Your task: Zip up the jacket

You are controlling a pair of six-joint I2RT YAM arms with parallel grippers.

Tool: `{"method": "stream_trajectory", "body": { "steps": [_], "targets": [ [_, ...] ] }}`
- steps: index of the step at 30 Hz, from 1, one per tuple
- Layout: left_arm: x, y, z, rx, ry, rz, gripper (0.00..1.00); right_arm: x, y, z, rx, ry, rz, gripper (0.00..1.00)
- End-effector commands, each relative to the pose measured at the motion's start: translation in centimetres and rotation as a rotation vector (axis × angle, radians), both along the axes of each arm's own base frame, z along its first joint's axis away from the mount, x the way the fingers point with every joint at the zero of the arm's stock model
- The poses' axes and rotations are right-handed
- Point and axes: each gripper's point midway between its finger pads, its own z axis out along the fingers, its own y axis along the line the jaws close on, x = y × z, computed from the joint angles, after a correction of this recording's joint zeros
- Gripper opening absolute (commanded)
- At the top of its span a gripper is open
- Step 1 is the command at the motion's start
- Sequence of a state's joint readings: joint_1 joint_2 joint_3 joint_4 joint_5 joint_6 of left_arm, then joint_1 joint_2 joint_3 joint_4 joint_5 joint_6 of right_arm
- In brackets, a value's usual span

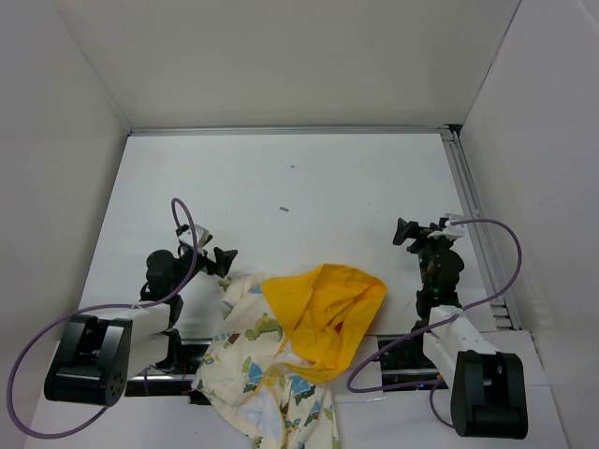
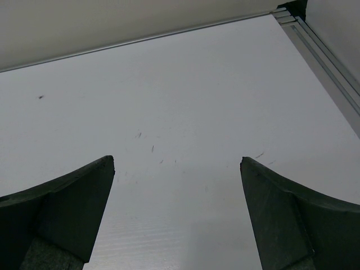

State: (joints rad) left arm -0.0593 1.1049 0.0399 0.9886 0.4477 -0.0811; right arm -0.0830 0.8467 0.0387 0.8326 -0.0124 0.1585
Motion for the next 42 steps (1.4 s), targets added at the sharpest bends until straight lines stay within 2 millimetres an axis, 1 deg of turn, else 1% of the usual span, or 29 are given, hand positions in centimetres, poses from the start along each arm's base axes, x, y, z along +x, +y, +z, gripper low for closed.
{"method": "stream_trajectory", "body": {
  "steps": [1,22,26,27,28,29,30,31,32,33,34,35,36,37,38,39,41,42],
  "targets": [
    [-0.1,-0.1,1.0,0.010,-0.069,-0.016,0.99,-0.9,0.1,-2.2,-0.015,0.049,0.006,1.00],
    [-0.1,-0.1,1.1,0.009,-0.072,-0.018,0.99,-0.9,0.1,-2.4,-0.015,0.053,0.006,1.00],
    [-0.1,-0.1,1.0,0.008,-0.070,-0.018,0.99,-0.9,0.0,-2.0,-0.013,0.041,-0.002,1.00],
    [-0.1,-0.1,1.0,0.008,-0.070,-0.016,0.99,-0.1,0.0,-0.2,-0.010,0.015,-0.002,1.00],
    [-0.1,-0.1,1.0,0.009,-0.069,-0.019,0.99,-0.3,-0.6,-1.2,0.029,0.096,-0.052,1.00],
    [-0.1,-0.1,1.0,0.009,-0.070,-0.019,0.99,0.7,-1.3,1.8,0.064,0.079,-0.102,1.00],
    [-0.1,-0.1,1.0,0.009,-0.070,-0.019,0.99,0.4,-3.3,2.1,0.120,0.106,-0.230,1.00],
    [-0.1,-0.1,1.0,0.010,-0.069,-0.018,0.99,-0.2,-3.5,1.4,0.249,0.159,-0.287,1.00],
    [-0.1,-0.1,1.0,0.009,-0.070,-0.019,0.99,0.0,-3.5,3.2,0.283,0.126,-0.291,1.00],
    [-0.1,-0.1,1.1,0.008,-0.071,-0.016,0.99,-0.1,-1.3,4.7,0.282,0.098,-0.170,1.00],
    [-0.1,-0.1,1.0,0.008,-0.068,-0.018,0.99,-0.3,-0.5,5.6,0.227,0.085,-0.113,1.00],
    [-0.1,-0.1,1.0,0.009,-0.070,-0.018,0.99,-0.6,0.0,7.1,0.235,0.054,-0.096,1.00],
    [-0.1,-0.1,1.0,0.009,-0.070,-0.018,0.99,-1.4,0.0,7.5,0.268,0.053,-0.115,1.00],
    [-0.1,-0.1,1.0,0.009,-0.070,-0.019,0.99,-1.7,0.3,8.0,0.339,0.048,-0.117,1.00],
    [-0.1,-0.1,1.0,0.009,-0.069,-0.019,0.99,-2.1,0.4,8.9,0.379,0.043,-0.117,1.00],
    [-0.1,-0.1,1.1,0.008,-0.071,-0.018,0.99,-2.9,0.8,8.1,0.463,0.088,-0.127,1.00],
    [-0.1,-0.1,1.0,0.009,-0.069,-0.019,0.99,-3.4,0.6,8.3,0.572,0.095,-0.172,1.00],
    [-0.1,-0.1,1.0,0.010,-0.069,-0.018,0.99,-3.8,0.6,7.5,0.651,0.130,-0.206,1.00]
  ]
}}
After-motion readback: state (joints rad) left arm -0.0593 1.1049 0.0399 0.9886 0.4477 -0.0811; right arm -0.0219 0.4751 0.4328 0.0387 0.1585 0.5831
